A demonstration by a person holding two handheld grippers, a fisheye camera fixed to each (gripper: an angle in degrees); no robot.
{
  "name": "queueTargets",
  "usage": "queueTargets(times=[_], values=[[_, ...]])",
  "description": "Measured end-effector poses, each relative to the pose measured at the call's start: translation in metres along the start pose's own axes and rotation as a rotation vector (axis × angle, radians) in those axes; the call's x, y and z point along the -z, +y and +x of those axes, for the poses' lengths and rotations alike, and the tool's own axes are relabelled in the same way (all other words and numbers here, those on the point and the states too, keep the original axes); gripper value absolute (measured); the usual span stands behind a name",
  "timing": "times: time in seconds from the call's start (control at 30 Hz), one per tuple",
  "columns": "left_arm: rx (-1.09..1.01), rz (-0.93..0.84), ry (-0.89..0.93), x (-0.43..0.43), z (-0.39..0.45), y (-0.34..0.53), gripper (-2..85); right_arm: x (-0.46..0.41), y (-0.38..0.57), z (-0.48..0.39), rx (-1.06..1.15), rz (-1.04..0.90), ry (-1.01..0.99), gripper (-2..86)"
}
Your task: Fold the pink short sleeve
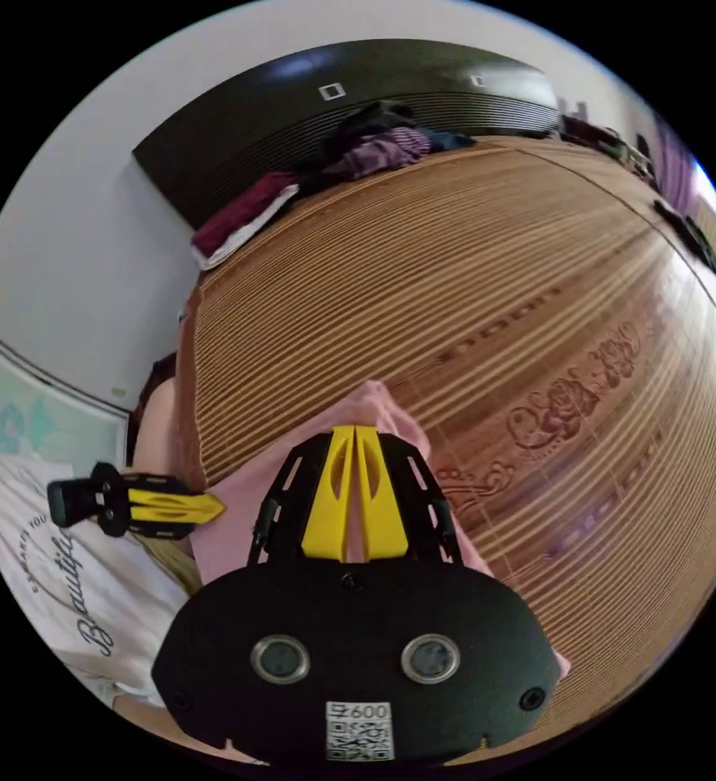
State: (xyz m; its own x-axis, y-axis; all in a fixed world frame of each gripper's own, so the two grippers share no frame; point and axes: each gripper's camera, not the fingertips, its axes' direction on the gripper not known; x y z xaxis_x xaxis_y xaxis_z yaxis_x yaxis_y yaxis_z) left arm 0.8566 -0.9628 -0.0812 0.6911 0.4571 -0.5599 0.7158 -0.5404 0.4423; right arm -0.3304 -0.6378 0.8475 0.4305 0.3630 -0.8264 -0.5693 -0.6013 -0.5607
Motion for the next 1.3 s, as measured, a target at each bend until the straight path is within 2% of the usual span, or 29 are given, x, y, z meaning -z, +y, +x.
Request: queueTargets(times=[0.1, 0.13, 0.23, 0.33, 0.4, 0.47, 0.53, 0.6, 0.63, 0.67, 0.8, 0.93, 1.0, 1.1, 1.17, 1.2, 1.23, 1.27, 1.3], values=[[-0.016, 0.01, -0.005, 0.004, -0.002, -0.006, 0.3, 0.027, -0.005, -0.008, -0.009, 0.158, 0.172, -0.8], [-0.04, 0.006, -0.016, 0.007, -0.001, -0.01, 0.3, 0.039, -0.001, -0.022, 0.057, 0.227, 0.219, -0.8], [-0.065, -0.042, -0.001, 0.018, -0.015, -0.036, 0.3, 0.053, 0.001, -0.046, 0.151, 0.159, 0.144, -0.8], [0.04, 0.095, 0.016, 0.039, -0.059, -0.074, 0.2, 0.064, 0.01, -0.061, 0.17, 0.147, 0.182, -0.8], [0.055, 0.082, 0.075, 0.031, -0.083, -0.113, 0.2, 0.07, 0.012, -0.058, 0.131, 0.169, 0.197, -0.8], [0.072, 0.043, 0.158, 0.0, -0.103, -0.165, 0.1, 0.073, 0.008, -0.043, 0.04, 0.206, 0.121, -0.8], [0.037, 0.01, 0.161, -0.029, -0.103, -0.195, 0.1, 0.071, 0.002, -0.034, -0.017, 0.22, 0.067, -0.8], [-0.007, -0.072, 0.134, -0.062, -0.097, -0.214, 0.1, 0.066, -0.002, -0.03, -0.04, 0.188, 0.114, -0.9], [-0.053, -0.172, 0.103, -0.087, -0.092, -0.218, 0.0, 0.066, 0.0, -0.028, -0.036, 0.163, 0.161, -0.9], [-0.11, -0.16, 0.102, -0.093, -0.089, -0.215, 0.0, 0.072, 0.006, -0.024, -0.035, 0.174, 0.16, -0.9], [-0.091, -0.151, 0.141, -0.086, -0.093, -0.218, 0.0, 0.098, 0.039, -0.002, -0.079, 0.211, 0.152, -0.9], [-0.048, -0.159, 0.186, -0.084, -0.095, -0.228, 0.2, 0.134, 0.081, 0.028, -0.226, 0.281, 0.157, -0.8], [-0.062, -0.159, 0.171, -0.081, -0.088, -0.232, 0.2, 0.147, 0.098, 0.034, -0.253, 0.317, 0.17, -0.9], [-0.13, -0.163, 0.107, -0.076, -0.068, -0.24, 0.3, 0.16, 0.118, 0.036, -0.327, 0.298, 0.31, -0.9], [-0.164, -0.202, -0.007, -0.064, -0.049, -0.253, 0.4, 0.178, 0.128, 0.025, -0.366, 0.379, 0.321, -0.9], [-0.136, -0.182, -0.053, -0.056, -0.045, -0.256, 0.5, 0.182, 0.128, 0.019, -0.352, 0.406, 0.318, -0.9], [-0.072, -0.066, -0.072, -0.033, -0.033, -0.262, 0.5, 0.188, 0.125, 0.006, -0.327, 0.459, 0.324, -0.9], [-0.081, 0.063, 0.029, -0.013, -0.017, -0.269, 0.6, 0.189, 0.117, -0.007, -0.284, 0.486, 0.321, -0.9], [-0.095, 0.09, 0.078, -0.009, -0.007, -0.275, 0.6, 0.187, 0.111, -0.013, -0.256, 0.483, 0.312, -0.9]])
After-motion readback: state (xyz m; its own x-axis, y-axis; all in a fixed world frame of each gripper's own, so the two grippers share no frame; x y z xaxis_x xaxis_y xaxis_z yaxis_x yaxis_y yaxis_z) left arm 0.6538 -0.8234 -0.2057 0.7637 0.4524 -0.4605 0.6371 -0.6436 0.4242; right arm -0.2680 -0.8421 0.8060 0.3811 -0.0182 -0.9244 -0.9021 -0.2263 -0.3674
